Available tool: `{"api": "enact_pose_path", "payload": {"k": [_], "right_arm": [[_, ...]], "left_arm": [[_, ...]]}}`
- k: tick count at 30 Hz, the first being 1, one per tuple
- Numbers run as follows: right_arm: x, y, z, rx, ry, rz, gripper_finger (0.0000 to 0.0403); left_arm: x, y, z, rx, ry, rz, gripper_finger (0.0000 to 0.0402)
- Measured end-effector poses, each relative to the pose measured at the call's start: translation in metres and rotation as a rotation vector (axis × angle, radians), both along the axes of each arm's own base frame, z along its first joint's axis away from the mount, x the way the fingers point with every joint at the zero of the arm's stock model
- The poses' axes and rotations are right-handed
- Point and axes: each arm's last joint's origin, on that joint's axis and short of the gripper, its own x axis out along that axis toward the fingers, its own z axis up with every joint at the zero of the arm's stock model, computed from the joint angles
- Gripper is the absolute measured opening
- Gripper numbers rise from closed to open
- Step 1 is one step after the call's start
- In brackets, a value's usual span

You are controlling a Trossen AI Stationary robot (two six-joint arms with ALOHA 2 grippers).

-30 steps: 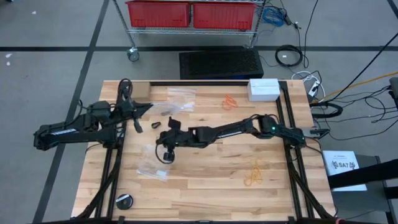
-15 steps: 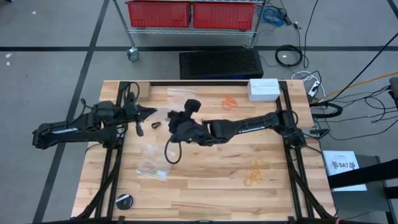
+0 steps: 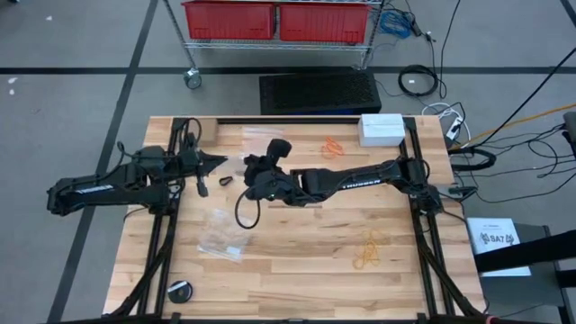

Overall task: Sort rubber bands
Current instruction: Put the black rubber band into the open transparent zip bag

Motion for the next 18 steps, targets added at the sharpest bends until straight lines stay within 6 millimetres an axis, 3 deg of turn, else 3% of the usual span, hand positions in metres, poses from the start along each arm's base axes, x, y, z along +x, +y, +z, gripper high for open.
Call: {"api": "enact_pose_path", "payload": {"k": [18], "right_arm": [[-0.0005,0.0039,0.0007,0.017,-0.027,-0.009,0.0]], "left_arm": [[-0.0002,0.0009,0.0002,-0.02,-0.008,0.033,0.0]]}}
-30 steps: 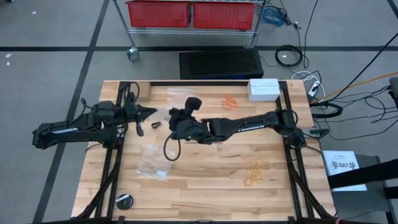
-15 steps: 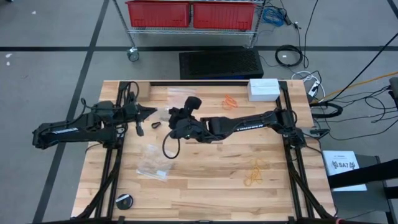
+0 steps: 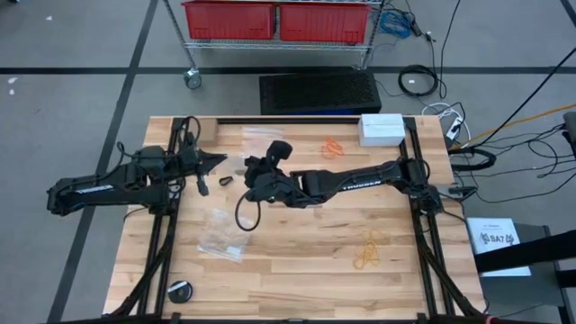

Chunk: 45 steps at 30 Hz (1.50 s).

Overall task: Sort rubber bands
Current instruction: Put the black rubber band into the open transparent zip bag

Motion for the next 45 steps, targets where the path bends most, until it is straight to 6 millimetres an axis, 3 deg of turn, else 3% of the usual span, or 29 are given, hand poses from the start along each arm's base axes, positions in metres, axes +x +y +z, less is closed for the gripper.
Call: {"api": "enact_pose_path", "payload": {"k": [10,37,40,42,45], "right_arm": [[0.001,-0.01,-0.001,0.046,-0.02,-0.004,0.0],[0.002,0.002,-0.006,0.071,-0.028,0.024,0.0],[-0.012,0.001,-0.004,0.085,0.098,0.032,0.0],[-0.03,-0.002,-0.001,0.189,0.189,0.037,0.0],[-0.05,-0.005,-0.014,0.37,0.37,0.019,0.0]], "left_arm": [[0.0,0.0,0.0,0.0,0.0,0.0,0.0],[0.003,0.002,-0.001,-0.003,0.014,0.034,0.0],[0.003,0.001,-0.002,-0.005,0.021,0.027,0.0],[0.003,0.001,-0.002,-0.006,0.022,0.026,0.0],[0.003,0.001,-0.002,-0.004,0.016,0.026,0.0]]}}
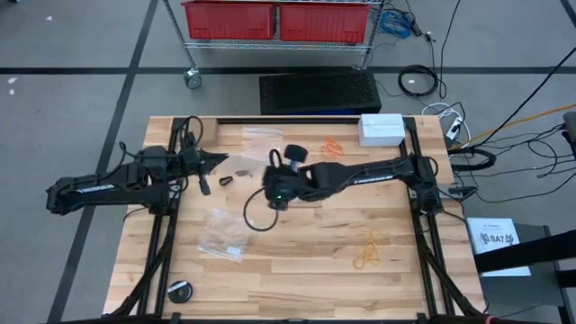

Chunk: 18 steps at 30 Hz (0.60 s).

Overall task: Sort rubber bands
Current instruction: Put the black rubber band into the open transparent zip bag

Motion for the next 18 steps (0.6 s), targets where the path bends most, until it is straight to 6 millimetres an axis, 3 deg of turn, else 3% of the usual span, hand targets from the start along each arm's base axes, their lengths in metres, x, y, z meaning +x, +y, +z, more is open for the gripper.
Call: {"api": "enact_pose_path", "payload": {"k": [4,11,18], "right_arm": [[-0.008,0.002,-0.042,0.139,0.177,-0.001,0.0],[-0.014,0.0,-0.117,0.333,0.18,0.059,0.0],[-0.023,-0.015,-0.154,0.339,0.139,0.036,0.0007]], "left_arm": [[0.0,0.0,0.001,0.001,-0.007,-0.001,0.0],[0.001,0.0,0.001,-0.009,-0.009,-0.005,0.0],[0.002,0.0,0.0,-0.01,-0.002,-0.005,0.0]]}}
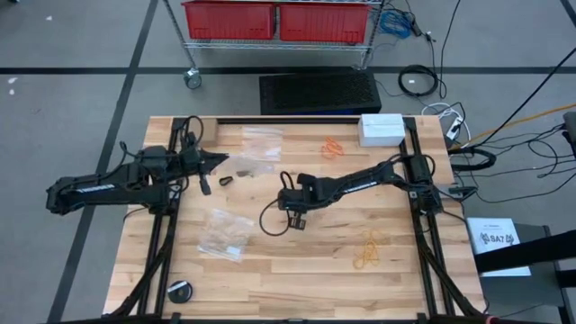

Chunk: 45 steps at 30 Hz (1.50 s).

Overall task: Sort rubber bands
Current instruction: Put the black rubber band into the open transparent zip bag

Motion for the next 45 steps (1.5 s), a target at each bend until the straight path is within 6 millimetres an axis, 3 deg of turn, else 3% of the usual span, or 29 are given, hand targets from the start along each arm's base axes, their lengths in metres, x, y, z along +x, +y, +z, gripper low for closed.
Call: {"api": "enact_pose_path", "payload": {"k": [4,14,20,26,35,45], "right_arm": [[0.0,-0.001,-0.001,-0.017,0.0,0.024,0.005],[0.0,0.0,0.0,-0.036,-0.001,0.073,0.0225],[-0.007,0.013,0.001,-0.089,0.101,0.237,0.0278],[-0.014,0.029,-0.001,-0.097,0.157,0.238,0.0275],[-0.015,0.06,0.002,-0.471,0.168,0.442,0.0233],[-0.023,0.057,-0.017,-0.548,0.243,0.586,0.0187]], "left_arm": [[0.0,0.0,0.0,0.0,0.003,0.0,0.0],[0.001,0.0,-0.001,0.008,0.01,-0.001,0.0],[0.001,0.0,-0.001,0.008,0.01,0.0,0.0],[0.001,0.0,-0.001,0.009,0.011,-0.001,0.0],[0.001,0.0,-0.001,0.009,0.011,0.0,0.0],[0.001,0.0,-0.001,0.01,0.014,0.0,0.0]]}}
